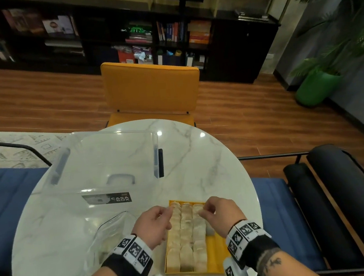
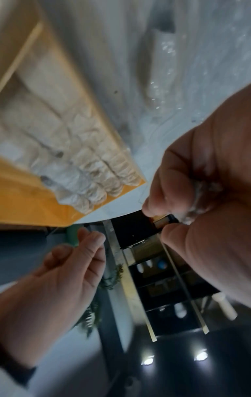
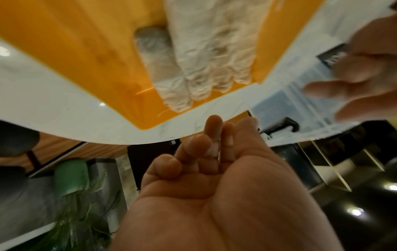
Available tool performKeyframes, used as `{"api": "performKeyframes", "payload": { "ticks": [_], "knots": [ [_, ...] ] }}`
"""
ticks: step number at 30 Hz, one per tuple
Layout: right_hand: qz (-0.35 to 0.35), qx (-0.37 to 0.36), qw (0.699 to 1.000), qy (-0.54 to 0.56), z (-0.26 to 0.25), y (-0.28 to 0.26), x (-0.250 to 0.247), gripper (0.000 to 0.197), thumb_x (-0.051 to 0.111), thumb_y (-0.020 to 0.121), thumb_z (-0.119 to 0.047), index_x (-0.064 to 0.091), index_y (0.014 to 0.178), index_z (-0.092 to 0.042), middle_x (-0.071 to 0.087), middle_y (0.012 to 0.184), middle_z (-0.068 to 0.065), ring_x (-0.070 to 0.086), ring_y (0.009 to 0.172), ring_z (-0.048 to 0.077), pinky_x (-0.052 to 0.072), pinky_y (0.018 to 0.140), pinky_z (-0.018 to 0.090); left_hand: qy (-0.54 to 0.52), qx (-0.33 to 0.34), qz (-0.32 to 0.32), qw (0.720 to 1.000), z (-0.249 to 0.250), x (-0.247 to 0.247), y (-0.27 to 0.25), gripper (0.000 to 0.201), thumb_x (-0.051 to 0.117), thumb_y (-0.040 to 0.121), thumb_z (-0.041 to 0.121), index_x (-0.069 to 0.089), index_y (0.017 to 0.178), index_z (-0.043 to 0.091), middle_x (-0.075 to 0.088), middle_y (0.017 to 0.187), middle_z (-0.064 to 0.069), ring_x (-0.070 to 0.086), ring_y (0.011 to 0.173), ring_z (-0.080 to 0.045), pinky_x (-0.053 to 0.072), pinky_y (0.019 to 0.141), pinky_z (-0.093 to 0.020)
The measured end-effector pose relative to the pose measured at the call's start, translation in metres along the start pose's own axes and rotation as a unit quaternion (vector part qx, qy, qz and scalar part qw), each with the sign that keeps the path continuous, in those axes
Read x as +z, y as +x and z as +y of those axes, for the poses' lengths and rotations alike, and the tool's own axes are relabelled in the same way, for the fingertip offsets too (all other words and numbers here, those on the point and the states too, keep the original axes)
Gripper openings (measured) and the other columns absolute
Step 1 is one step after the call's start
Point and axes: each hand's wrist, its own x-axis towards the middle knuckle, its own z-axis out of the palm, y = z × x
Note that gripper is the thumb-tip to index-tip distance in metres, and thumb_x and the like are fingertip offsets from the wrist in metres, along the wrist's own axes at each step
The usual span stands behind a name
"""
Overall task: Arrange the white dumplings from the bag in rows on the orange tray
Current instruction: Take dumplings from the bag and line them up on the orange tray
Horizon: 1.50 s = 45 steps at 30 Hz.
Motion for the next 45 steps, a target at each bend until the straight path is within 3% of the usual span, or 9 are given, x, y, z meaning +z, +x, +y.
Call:
{"api": "performKeyframes", "payload": {
  "ticks": [5,11,16,21,28,31,38,41,45],
  "knots": [
    [-0.010,-0.076,0.993,0.086,-0.031,-0.039,0.010,0.015,0.070,0.083,-0.048,0.062,0.087,-0.037,0.064,0.089,-0.015,0.058,0.087,0.000,0.048,0.080,0.018,-0.312,-0.131,-0.092,0.936,0.027,0.007,-0.021,0.065,0.032,0.096,0.062,0.059,0.114,0.006,0.054,0.065,-0.006,0.049,0.049,-0.017,0.036,0.046,-0.024],
    [0.027,-0.090,0.991,0.090,-0.055,-0.068,0.023,0.033,0.075,0.074,-0.050,0.063,0.100,-0.034,0.055,0.097,-0.015,0.054,0.082,0.001,0.038,0.067,0.011,-0.431,-0.145,-0.191,0.870,0.038,0.007,-0.038,0.077,0.030,0.092,0.069,0.053,0.124,0.002,0.063,0.102,-0.022,0.063,0.083,-0.032,0.052,0.070,-0.038],
    [0.104,-0.082,0.982,0.137,-0.045,-0.071,0.023,0.011,0.064,0.090,-0.037,0.063,0.098,-0.028,0.059,0.093,-0.016,0.053,0.084,-0.006,0.036,0.071,0.003,-0.417,-0.064,-0.175,0.890,0.047,0.013,-0.051,0.028,0.043,0.100,0.005,0.050,0.124,-0.008,0.070,0.101,-0.023,0.073,0.086,-0.031,0.058,0.065,-0.032],
    [0.148,-0.119,0.971,0.144,-0.037,-0.082,0.021,0.009,0.063,0.093,-0.034,0.057,0.087,-0.037,0.054,0.096,-0.020,0.051,0.089,-0.006,0.037,0.075,0.006,-0.332,-0.019,-0.138,0.933,0.045,0.015,-0.056,0.024,0.047,0.093,-0.013,0.055,0.112,-0.001,0.067,0.102,-0.022,0.070,0.091,-0.029,0.061,0.074,-0.033],
    [0.093,-0.039,0.945,0.313,-0.031,-0.086,0.015,0.028,0.071,0.088,-0.036,0.053,0.110,-0.036,0.064,0.103,-0.013,0.066,0.085,0.007,0.055,0.075,0.023,-0.146,0.100,-0.080,0.981,0.047,0.012,-0.058,0.042,0.072,0.079,-0.006,0.060,0.114,0.014,0.074,0.103,-0.001,0.062,0.062,-0.003,0.057,0.067,-0.024],
    [0.093,-0.028,0.935,0.340,-0.026,-0.081,0.017,0.014,0.072,0.088,-0.025,0.064,0.098,-0.029,0.070,0.091,-0.003,0.069,0.080,0.015,0.058,0.078,0.035,-0.103,0.126,-0.055,0.985,0.048,0.013,-0.060,0.048,0.078,0.075,0.001,0.060,0.113,0.024,0.072,0.101,0.002,0.066,0.062,-0.004,0.057,0.071,-0.026],
    [0.097,-0.023,0.900,0.425,-0.022,-0.086,0.016,0.007,0.070,0.088,-0.011,0.067,0.086,-0.018,0.069,0.076,-0.003,0.064,0.072,0.014,0.052,0.067,0.026,-0.178,0.117,-0.041,0.976,0.052,0.020,-0.058,0.038,0.070,0.083,-0.005,0.062,0.114,0.015,0.076,0.080,-0.004,0.071,0.073,-0.014,0.060,0.071,-0.031],
    [0.098,-0.036,0.906,0.409,-0.019,-0.087,0.017,0.017,0.072,0.088,-0.017,0.066,0.102,-0.024,0.067,0.088,-0.005,0.063,0.081,0.008,0.051,0.075,0.020,-0.101,0.142,-0.032,0.984,0.048,0.023,-0.056,0.045,0.074,0.081,0.003,0.061,0.119,0.025,0.076,0.079,0.002,0.070,0.083,-0.008,0.055,0.086,-0.026],
    [0.109,-0.055,0.925,0.359,-0.017,-0.086,0.006,0.023,0.070,0.089,-0.024,0.067,0.110,-0.033,0.068,0.098,-0.006,0.064,0.088,0.003,0.050,0.078,0.015,-0.023,0.167,-0.051,0.984,0.043,0.026,-0.057,0.055,0.076,0.081,0.014,0.054,0.126,0.038,0.076,0.079,0.008,0.069,0.081,0.000,0.052,0.084,-0.020]
  ]
}}
